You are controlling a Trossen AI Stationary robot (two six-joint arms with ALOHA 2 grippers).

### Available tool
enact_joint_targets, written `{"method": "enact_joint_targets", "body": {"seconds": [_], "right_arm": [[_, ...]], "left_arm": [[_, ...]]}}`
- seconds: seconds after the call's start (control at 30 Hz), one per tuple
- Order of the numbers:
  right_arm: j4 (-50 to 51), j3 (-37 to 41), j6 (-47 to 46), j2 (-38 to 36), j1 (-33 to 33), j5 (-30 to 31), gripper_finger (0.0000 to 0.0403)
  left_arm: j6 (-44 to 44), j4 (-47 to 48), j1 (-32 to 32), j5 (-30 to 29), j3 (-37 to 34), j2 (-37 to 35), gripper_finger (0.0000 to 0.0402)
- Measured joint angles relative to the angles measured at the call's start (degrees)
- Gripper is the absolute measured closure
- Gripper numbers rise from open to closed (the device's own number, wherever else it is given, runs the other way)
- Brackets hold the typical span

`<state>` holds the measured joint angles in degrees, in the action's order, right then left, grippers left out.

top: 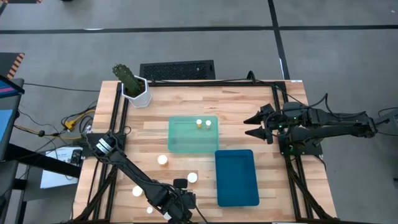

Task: Pick and place medicine bottles into bin by pill shape (circle, oval)
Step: Put the blue pill bottle into the light blue bin

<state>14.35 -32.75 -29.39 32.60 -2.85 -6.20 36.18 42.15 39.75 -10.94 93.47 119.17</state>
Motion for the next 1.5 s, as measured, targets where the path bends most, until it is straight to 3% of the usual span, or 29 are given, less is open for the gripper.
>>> {"method": "enact_joint_targets", "body": {"seconds": [0.2,0.53,0.77,1.0,1.27,1.5], "right_arm": [[0.0,0.0,0.0,0.0,0.0,0.0,0.0069],[0.0,0.0,0.0,0.0,0.0,0.0,0.0069],[0.0,0.0,-0.1,0.0,0.0,0.0,0.0069],[0.0,0.0,-0.1,0.0,0.0,0.0,0.0069],[0.0,0.0,-0.1,0.0,0.0,0.0,0.0069],[0.1,0.0,1.0,0.0,-0.1,0.0,0.0069]], "left_arm": [[0.0,0.0,0.0,-0.1,0.0,0.0,0.0291],[2.4,1.8,-0.5,0.3,1.2,-0.1,0.0295],[2.7,10.0,-1.2,0.6,9.6,-0.4,0.0292],[1.1,25.7,-3.2,-2.4,19.9,-0.5,0.0289],[-3.6,36.4,-11.6,-8.9,23.0,-7.6,0.0288],[-14.0,38.3,-25.8,-13.1,20.9,-12.5,0.0287]]}}
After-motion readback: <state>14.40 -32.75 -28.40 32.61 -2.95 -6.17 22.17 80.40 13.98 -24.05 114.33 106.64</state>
